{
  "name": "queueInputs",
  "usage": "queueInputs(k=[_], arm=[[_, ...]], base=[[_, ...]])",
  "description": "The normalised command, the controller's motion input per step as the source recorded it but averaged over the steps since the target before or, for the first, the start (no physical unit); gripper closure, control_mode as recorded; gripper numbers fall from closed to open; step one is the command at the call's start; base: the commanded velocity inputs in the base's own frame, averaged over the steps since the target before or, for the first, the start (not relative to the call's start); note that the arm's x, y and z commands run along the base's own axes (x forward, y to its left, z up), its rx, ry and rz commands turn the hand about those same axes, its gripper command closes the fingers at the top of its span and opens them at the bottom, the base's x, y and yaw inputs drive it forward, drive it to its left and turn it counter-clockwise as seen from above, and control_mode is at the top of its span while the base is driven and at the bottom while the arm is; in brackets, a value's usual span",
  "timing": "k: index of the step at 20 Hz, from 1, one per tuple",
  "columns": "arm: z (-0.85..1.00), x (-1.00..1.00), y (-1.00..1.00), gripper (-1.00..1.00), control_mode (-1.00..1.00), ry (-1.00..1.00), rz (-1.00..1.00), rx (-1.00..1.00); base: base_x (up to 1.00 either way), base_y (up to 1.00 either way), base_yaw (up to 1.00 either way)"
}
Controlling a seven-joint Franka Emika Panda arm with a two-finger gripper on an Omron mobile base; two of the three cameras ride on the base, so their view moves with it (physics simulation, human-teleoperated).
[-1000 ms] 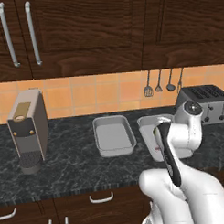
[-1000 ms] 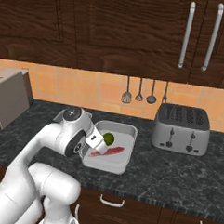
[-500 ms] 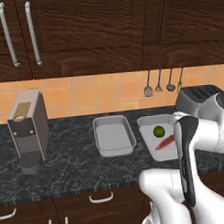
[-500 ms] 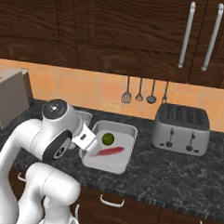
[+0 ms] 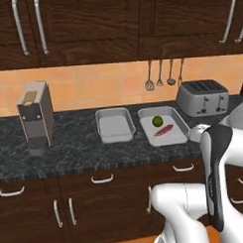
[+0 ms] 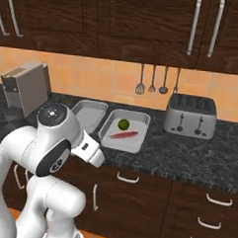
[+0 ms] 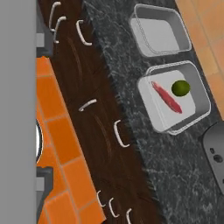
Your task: Place one lime and one steak in each tupperware on the nearby counter, to pack two identical lunches.
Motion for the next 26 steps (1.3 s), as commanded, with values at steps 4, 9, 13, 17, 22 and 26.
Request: queueInputs(k=[4, 9, 13, 17, 22, 26], arm=[[0.00, 0.00, 0.00, -1.00, 1.00, 0.00, 0.00, 0.00], [0.00, 0.00, 0.00, -1.00, 1.00, 0.00, 0.00, 0.00], [0.00, 0.00, 0.00, -1.00, 1.00, 0.00, 0.00, 0.00], [0.00, 0.00, 0.00, -1.00, 1.00, 0.00, 0.00, 0.00], [0.00, 0.00, 0.00, -1.00, 1.00, 0.00, 0.00, 0.00], [0.00, 0.00, 0.00, -1.00, 1.00, 0.00, 0.00, 0.00]], base=[[-0.56, -1.00, -0.20], [-0.30, -1.00, -0.16], [-0.26, -1.00, -0.09], [0.00, -1.00, -0.05], [0.00, -1.00, -0.02], [0.06, -1.00, 0.00]])
